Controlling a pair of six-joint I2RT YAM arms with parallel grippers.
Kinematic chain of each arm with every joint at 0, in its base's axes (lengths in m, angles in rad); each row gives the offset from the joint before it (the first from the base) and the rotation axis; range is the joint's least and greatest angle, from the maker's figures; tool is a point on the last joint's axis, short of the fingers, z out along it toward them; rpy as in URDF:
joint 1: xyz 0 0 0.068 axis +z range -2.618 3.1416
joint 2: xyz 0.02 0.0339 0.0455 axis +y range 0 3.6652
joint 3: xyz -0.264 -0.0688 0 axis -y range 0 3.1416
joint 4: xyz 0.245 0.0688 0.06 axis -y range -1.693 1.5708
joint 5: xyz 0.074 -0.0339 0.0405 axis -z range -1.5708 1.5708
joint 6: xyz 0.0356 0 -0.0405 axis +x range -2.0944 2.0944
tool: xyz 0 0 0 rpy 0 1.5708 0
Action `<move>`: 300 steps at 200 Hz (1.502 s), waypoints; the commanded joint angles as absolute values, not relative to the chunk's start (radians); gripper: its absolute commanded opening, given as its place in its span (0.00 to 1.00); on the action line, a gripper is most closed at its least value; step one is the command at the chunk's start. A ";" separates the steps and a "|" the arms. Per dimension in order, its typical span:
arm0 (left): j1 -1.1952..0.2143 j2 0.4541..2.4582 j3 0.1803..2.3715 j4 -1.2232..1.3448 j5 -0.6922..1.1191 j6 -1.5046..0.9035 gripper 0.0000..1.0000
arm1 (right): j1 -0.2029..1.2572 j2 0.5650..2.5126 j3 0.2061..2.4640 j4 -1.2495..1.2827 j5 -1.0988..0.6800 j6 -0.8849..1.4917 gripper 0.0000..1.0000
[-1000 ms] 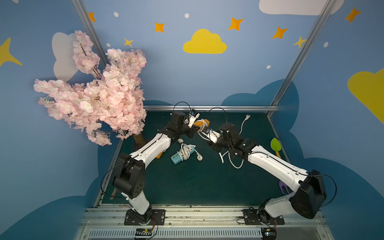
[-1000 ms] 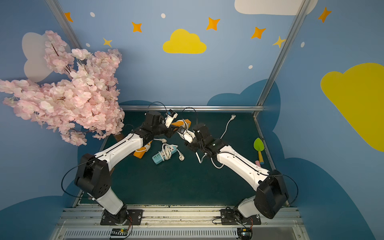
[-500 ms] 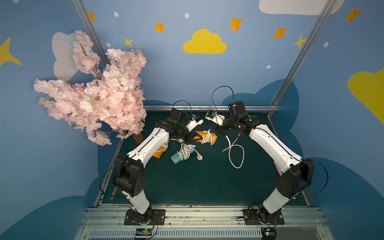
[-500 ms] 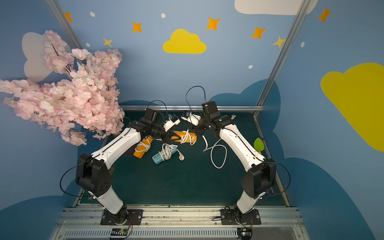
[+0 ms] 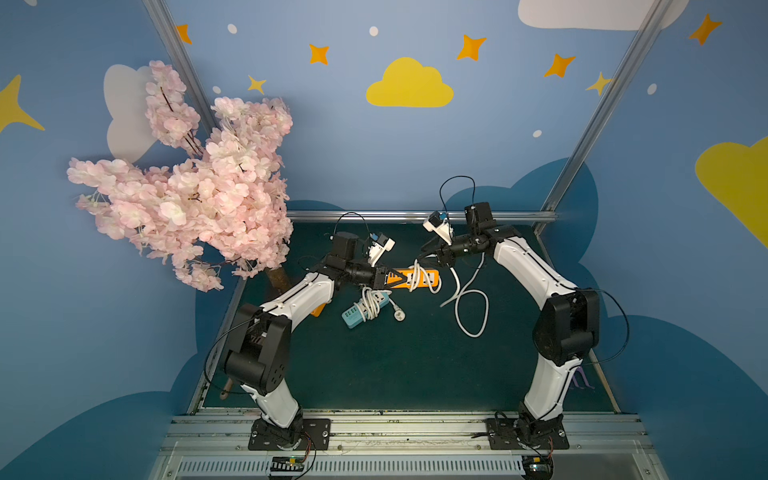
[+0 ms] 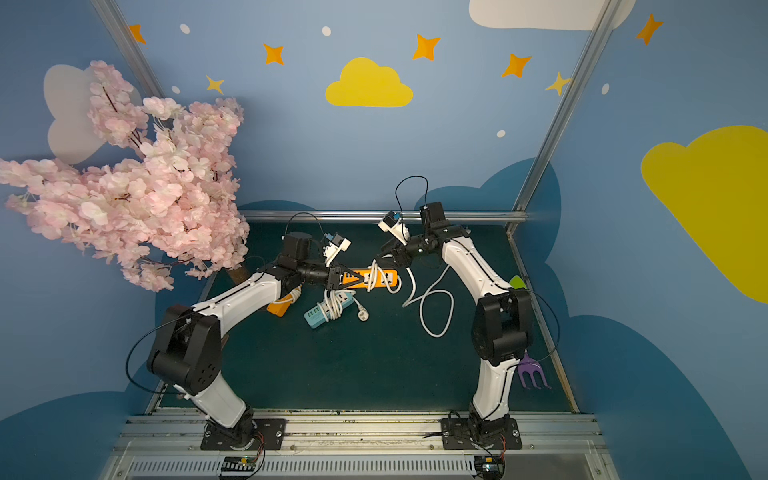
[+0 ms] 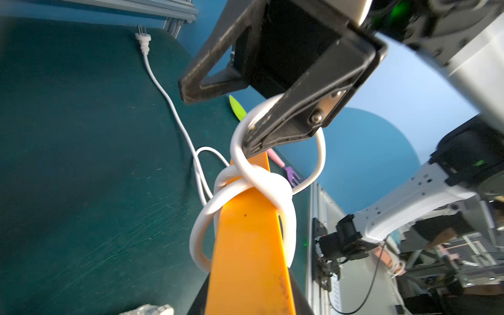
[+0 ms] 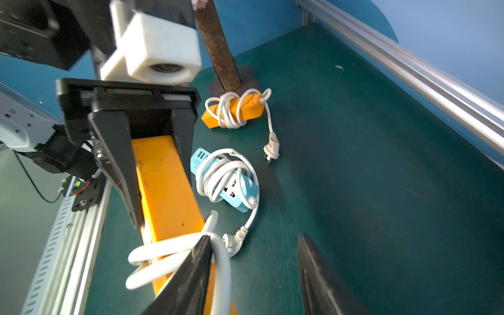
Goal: Wrap the cord around the power strip
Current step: Wrap the power cord around the power strip.
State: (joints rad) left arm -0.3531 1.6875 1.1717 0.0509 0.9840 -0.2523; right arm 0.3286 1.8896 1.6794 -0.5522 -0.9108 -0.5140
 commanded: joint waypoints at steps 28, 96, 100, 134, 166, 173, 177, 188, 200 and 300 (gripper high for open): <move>-0.345 1.571 1.290 -0.071 1.268 -0.045 0.03 | 0.238 1.801 1.617 -0.476 -0.802 -0.558 0.43; -0.316 1.636 1.444 -0.634 1.106 0.318 0.03 | 0.237 1.705 1.563 -0.662 -0.626 -0.694 0.58; -0.315 1.635 1.448 -0.646 1.097 0.326 0.03 | 0.237 1.703 1.561 -0.671 -0.616 -0.700 0.59; -0.288 1.643 1.494 -0.701 1.067 0.352 0.03 | 0.248 1.671 1.523 -0.663 -0.578 -0.699 0.62; -0.295 1.637 1.507 -0.701 1.121 0.336 0.03 | 0.253 1.678 1.495 -0.533 -0.462 -0.648 0.52; -0.305 1.634 1.502 -0.701 1.126 0.334 0.03 | 0.251 1.688 1.514 -0.513 -0.424 -0.636 0.47; -0.311 1.632 1.497 -0.700 1.126 0.334 0.03 | 0.252 1.696 1.527 -0.505 -0.406 -0.633 0.44; -0.335 1.633 1.482 -0.689 1.131 0.323 0.03 | 0.251 1.715 1.567 -0.474 -0.355 -0.612 0.36; -0.370 1.642 1.470 -0.680 1.149 0.317 0.03 | 0.250 1.747 1.628 -0.450 -0.348 -0.598 0.27; -0.427 1.623 1.263 0.649 1.300 -0.625 0.03 | 0.231 2.060 1.708 -0.202 -0.736 -0.212 0.41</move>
State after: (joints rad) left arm -0.4461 1.6554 1.2881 0.0143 1.2201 -0.2039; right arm 0.2493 2.0308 1.7763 -0.3408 -0.6186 -0.3794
